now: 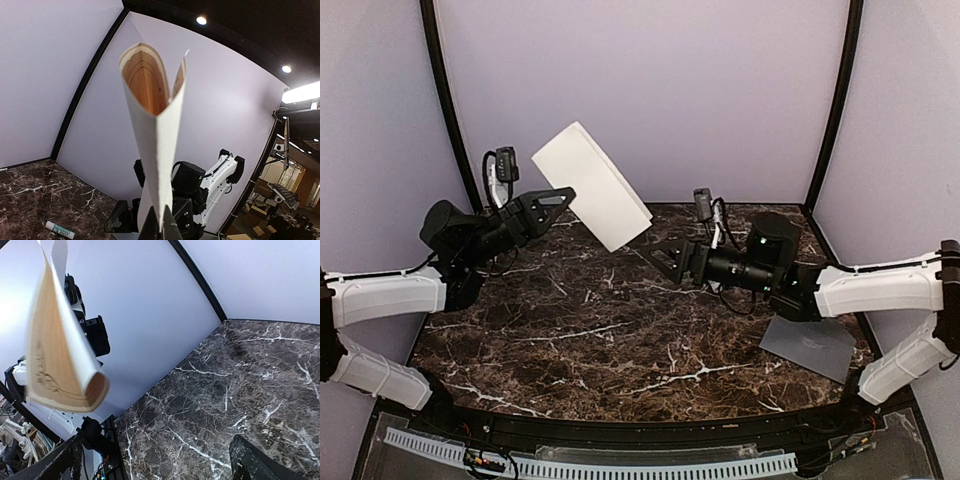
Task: Place the letter into the envelope and seal it
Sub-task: Fold the letter.
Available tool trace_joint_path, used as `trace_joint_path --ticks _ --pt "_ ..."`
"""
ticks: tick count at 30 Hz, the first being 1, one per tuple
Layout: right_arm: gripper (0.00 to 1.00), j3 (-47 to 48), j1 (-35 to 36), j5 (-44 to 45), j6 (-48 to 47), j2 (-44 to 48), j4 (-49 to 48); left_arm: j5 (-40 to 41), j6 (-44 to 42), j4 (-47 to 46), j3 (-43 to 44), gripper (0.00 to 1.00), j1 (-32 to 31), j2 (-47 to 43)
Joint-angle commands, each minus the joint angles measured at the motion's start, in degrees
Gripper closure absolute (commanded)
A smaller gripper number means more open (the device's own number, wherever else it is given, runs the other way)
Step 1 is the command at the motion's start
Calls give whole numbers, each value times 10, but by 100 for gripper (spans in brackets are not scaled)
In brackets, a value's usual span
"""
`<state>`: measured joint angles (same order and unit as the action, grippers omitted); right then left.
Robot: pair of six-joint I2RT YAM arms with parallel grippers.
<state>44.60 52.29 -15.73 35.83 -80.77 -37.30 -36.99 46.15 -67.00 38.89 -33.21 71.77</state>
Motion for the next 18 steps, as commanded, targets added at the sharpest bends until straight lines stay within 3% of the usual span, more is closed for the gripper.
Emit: trace_joint_path --ticks 1,7,13,18 --pt "1 -16 -22 64 -36 86 46 11 -90 118 11 100 4 -35" --pt "1 7 -41 54 -77 142 106 4 -166 248 28 100 4 -51" --pt "1 124 -37 -54 -112 74 188 -104 -197 309 58 100 3 -22" --pt "2 200 -12 -119 -137 0 234 -137 -217 348 76 100 -5 -11"
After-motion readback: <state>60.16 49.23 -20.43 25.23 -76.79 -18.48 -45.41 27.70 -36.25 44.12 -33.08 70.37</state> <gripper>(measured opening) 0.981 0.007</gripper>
